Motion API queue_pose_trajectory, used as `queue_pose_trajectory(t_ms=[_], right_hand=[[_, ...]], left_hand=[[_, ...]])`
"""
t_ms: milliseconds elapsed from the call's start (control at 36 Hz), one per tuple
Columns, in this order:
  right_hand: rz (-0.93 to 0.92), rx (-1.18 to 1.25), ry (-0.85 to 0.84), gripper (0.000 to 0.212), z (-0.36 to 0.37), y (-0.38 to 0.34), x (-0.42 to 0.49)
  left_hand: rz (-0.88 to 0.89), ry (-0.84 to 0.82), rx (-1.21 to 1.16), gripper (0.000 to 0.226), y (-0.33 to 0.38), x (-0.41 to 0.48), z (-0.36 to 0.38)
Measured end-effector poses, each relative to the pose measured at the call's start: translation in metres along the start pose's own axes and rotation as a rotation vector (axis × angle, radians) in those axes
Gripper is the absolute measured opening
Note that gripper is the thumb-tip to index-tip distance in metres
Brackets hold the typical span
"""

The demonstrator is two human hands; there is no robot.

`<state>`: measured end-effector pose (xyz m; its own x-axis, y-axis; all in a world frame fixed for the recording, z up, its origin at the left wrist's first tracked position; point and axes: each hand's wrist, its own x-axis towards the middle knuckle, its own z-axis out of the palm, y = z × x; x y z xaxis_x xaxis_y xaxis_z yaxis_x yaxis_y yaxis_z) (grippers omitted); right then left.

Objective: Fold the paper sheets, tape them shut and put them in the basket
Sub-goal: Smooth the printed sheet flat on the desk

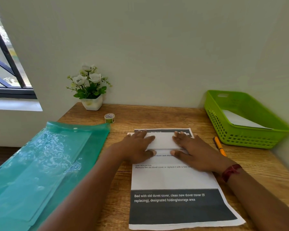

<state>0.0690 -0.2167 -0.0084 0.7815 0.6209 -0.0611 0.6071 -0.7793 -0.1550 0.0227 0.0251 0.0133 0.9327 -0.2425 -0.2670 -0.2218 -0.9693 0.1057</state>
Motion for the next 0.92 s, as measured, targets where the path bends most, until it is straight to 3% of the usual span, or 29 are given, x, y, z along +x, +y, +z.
queue_pose_trajectory(t_ms=[56, 667, 917], right_hand=[[-0.008, -0.030, -0.002, 0.100, 0.002, 0.000, 0.000], [-0.125, 0.015, -0.037, 0.088, 0.014, -0.039, 0.008], [-0.064, 0.024, -0.017, 0.102, 0.019, -0.034, 0.010]], left_hand=[[0.002, -0.068, 0.042, 0.075, 0.002, 0.001, 0.003], [0.021, -0.020, 0.078, 0.074, 0.022, 0.007, 0.019], [0.088, -0.007, 0.059, 0.068, 0.023, 0.008, 0.018]])
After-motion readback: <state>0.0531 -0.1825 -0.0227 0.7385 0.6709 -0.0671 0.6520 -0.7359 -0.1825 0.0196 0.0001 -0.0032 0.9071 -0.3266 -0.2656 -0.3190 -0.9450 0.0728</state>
